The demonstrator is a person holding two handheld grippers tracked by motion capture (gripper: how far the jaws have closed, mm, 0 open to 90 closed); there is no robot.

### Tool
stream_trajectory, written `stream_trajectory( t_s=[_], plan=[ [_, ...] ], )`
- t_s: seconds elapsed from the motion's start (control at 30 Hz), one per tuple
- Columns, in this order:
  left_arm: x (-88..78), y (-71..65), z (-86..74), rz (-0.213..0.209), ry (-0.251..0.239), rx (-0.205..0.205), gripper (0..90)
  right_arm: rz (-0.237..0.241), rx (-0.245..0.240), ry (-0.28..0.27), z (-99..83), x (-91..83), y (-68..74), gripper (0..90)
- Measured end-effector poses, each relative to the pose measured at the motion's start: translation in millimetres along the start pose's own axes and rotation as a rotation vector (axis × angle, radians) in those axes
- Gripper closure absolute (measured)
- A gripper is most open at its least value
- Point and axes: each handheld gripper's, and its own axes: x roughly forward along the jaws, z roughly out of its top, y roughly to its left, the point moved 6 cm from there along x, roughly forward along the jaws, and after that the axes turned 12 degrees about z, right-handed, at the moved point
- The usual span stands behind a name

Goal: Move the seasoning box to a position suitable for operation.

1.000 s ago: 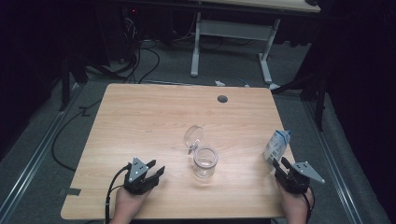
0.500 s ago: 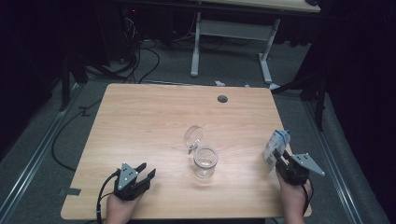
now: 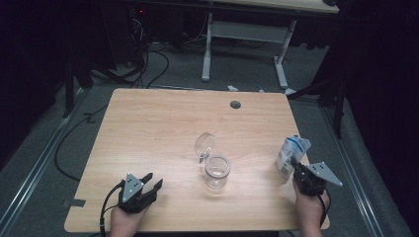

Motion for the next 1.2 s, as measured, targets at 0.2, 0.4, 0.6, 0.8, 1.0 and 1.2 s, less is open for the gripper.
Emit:
stream_trajectory(
  t_s=[0.2, 0.4, 0.6, 0.8, 1.0, 1.2],
  plan=[
    [1.5, -2.2, 1.7, -0.013, -0.006, -0.001, 54.0, 0.077, -0.026, 0.003, 3.2, 1.2, 20.9, 90.0],
    [2.7, -3.1, 2.9, -0.019, -0.009, 0.000, 53.9, 0.151, -0.041, 0.004, 5.6, 3.0, 43.3, 90.0],
    [2.9, -3.1, 3.6, -0.021, -0.011, -0.001, 53.9, 0.200, -0.071, -0.004, 8.7, 4.1, 64.9, 90.0],
    [3.3, -3.1, 3.5, -0.020, -0.010, 0.000, 53.8, 0.255, -0.081, -0.009, 8.9, 6.7, 81.9, 90.0],
    [5.6, -7.2, 4.3, -0.033, -0.006, 0.001, 53.7, 0.314, -0.040, -0.018, 2.4, 6.1, 81.9, 89.8],
    [11.8, -15.3, 9.0, -0.057, 0.001, 0.026, 53.3, 0.322, -0.035, -0.012, -3.1, 0.4, 80.6, 86.0]
  ],
)
